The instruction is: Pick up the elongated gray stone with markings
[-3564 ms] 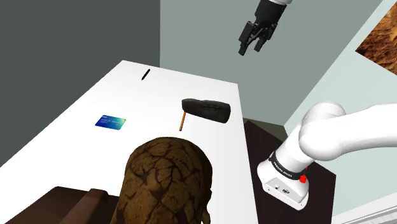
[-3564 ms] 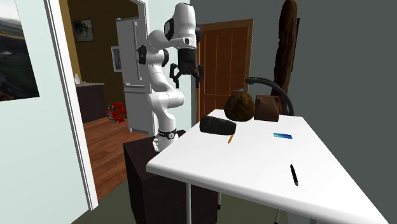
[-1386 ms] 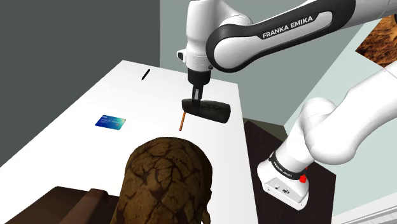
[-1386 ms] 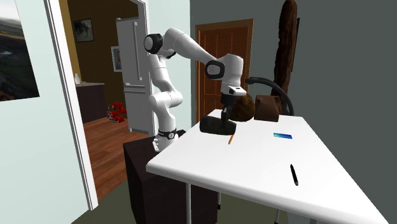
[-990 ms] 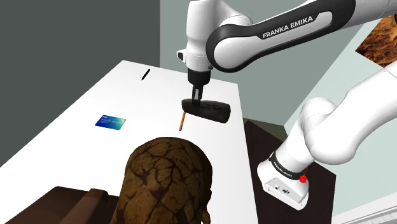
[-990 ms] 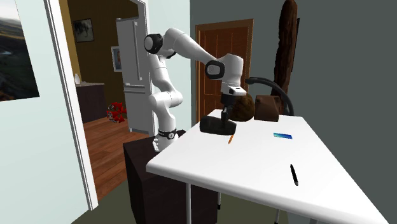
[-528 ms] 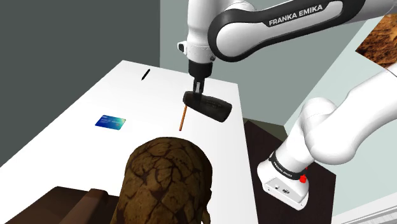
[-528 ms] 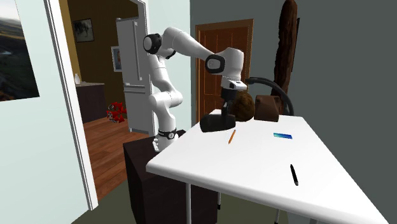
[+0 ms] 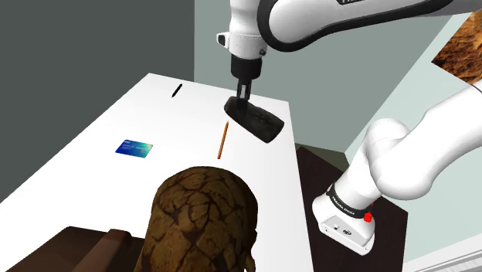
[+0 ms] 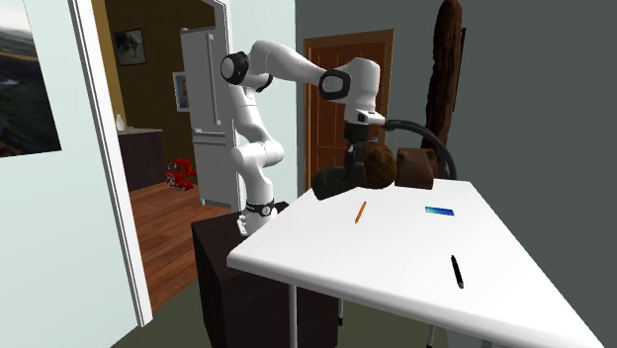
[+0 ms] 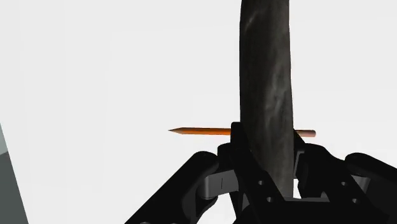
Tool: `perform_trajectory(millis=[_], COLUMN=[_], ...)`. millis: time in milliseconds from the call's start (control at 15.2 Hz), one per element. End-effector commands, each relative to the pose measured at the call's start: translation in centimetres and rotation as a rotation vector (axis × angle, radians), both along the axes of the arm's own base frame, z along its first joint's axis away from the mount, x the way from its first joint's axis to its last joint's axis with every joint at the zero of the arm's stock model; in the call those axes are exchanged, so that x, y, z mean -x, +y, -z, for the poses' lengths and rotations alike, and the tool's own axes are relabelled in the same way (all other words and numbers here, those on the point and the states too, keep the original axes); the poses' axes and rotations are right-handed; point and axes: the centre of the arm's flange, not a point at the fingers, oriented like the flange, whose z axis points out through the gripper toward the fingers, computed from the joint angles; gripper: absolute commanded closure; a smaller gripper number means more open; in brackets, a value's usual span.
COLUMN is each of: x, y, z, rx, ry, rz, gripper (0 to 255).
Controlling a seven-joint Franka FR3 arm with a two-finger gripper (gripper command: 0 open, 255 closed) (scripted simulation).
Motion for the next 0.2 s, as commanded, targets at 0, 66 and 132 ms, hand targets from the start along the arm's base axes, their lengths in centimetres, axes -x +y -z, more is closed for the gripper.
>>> perform_trajectory(millis=[0, 66, 132], x=[0.07, 0.08, 0.08], y=[0.00, 0.00, 0.00], z=[-0.97, -1.05, -1.05], rx=[0.000, 0.000, 0.000], ry=[0.000, 0.000, 0.000], rz=[0.000, 0.000, 0.000], gripper=[255, 255, 255])
